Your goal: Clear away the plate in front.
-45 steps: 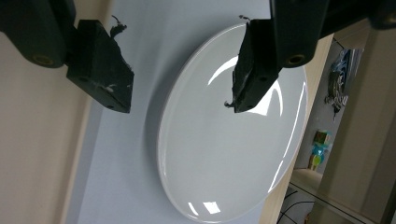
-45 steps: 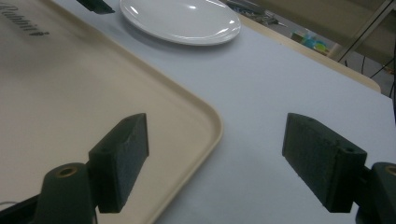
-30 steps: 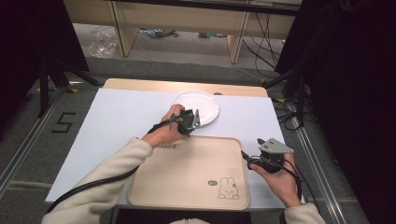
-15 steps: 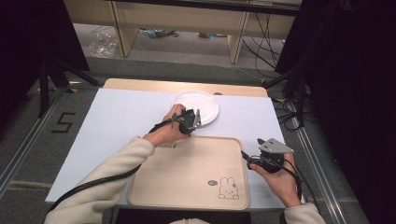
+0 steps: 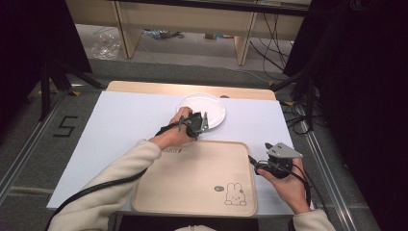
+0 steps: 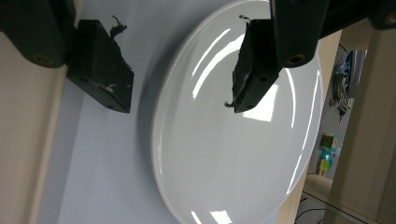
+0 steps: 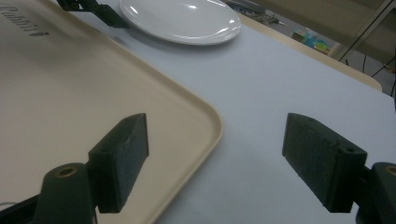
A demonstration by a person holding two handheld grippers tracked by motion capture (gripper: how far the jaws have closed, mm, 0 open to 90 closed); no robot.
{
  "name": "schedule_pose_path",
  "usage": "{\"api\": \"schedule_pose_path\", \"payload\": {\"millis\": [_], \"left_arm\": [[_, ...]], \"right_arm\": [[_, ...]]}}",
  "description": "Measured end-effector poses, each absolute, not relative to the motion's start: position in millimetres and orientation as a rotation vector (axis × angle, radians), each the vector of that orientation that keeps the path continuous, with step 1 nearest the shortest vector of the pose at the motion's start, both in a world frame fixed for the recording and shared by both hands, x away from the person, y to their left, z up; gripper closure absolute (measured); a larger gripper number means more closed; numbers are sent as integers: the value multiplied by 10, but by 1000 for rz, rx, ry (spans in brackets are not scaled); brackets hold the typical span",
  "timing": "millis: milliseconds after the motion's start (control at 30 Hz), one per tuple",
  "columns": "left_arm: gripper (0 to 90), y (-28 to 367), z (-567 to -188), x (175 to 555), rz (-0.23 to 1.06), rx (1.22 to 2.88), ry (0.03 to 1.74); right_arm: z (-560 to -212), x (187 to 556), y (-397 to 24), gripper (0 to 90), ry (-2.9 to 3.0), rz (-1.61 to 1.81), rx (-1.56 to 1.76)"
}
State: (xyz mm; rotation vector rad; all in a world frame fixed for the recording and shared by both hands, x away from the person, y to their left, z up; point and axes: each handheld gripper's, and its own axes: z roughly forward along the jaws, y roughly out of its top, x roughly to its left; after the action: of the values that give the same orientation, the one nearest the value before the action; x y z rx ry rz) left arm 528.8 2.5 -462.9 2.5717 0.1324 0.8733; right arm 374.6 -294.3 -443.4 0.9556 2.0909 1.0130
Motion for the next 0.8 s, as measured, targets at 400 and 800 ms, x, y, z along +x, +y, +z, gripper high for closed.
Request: {"api": "schedule_pose_path", "payload": {"millis": [400,800], "left_arm": [[389,11,-4651,5335,873,2580,138],[393,-3,-4694,5371,869,2593,138]], "right_arm": [[-4436,3748,-2944,235,2091,1014,957],[-4436,3750,-2944,235,2091,1015,953]]}}
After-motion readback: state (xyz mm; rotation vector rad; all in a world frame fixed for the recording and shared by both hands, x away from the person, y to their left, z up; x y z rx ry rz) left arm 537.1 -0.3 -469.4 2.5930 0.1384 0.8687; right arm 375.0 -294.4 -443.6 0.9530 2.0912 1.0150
